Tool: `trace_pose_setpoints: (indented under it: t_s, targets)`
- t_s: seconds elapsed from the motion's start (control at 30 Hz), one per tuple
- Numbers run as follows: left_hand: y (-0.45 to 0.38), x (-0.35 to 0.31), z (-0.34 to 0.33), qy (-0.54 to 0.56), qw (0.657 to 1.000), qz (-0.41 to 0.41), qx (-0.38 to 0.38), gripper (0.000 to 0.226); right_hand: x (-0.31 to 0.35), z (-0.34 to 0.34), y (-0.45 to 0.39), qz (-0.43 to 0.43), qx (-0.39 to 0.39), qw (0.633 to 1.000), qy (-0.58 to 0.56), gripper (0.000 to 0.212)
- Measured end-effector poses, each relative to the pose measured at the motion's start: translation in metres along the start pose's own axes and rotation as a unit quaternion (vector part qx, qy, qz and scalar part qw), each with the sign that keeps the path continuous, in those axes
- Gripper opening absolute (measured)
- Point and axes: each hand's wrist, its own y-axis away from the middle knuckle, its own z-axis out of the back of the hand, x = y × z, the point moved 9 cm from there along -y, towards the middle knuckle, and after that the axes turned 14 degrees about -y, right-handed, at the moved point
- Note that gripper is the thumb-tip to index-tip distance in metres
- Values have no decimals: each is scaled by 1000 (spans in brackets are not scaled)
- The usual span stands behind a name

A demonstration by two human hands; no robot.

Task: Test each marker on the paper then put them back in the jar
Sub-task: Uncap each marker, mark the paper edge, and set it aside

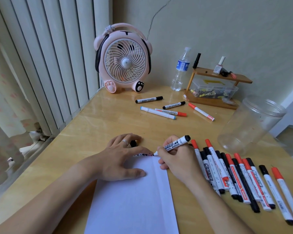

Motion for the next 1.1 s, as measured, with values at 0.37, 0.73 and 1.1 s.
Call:
trace_pose_setpoints:
  t_s: [0.37,0.73,1.1]
  targets:
    - [-1,3,-3,0,1000,2,10,60,2,2,1,5,-7,1000,9,16]
    - [0,1,-2,9,1000,-3,6,61,2,3,1,0,-6,1000,9,17]
    - [-3,22,17,26,990,61,-126,45,6,10,2,15,-22,995,-97,18]
